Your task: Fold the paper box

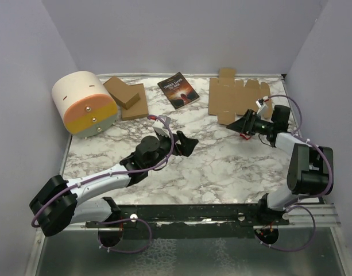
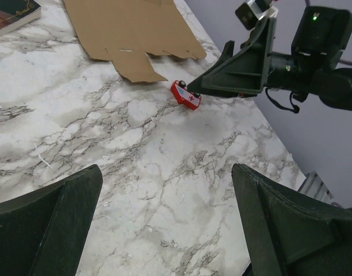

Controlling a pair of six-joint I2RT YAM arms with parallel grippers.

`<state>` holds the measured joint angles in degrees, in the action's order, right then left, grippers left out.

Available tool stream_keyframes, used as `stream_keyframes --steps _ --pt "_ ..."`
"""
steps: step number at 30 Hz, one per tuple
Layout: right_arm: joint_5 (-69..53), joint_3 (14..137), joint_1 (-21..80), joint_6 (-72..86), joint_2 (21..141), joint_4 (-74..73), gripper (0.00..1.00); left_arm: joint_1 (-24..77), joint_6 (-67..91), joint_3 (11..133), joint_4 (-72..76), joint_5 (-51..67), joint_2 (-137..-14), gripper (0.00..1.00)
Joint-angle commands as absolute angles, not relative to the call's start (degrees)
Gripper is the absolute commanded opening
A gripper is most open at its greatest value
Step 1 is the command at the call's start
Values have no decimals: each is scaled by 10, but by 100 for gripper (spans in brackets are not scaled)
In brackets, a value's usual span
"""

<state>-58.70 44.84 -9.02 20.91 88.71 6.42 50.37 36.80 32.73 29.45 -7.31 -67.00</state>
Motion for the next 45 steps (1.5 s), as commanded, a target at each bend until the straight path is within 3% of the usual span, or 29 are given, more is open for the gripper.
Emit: stream_keyframes --steps 1,3,13,45 --pt "-546 412 -91 358 908 180 75 503 387 317 333 -96 -664 99" --pt "-534 414 -91 373 916 182 69 504 391 318 335 -97 -667 99" --pt "-410 477 -85 431 996 59 69 503 408 324 341 -103 -686 99" --pt "-281 540 -54 588 1077 100 55 504 419 334 296 -139 -672 99"
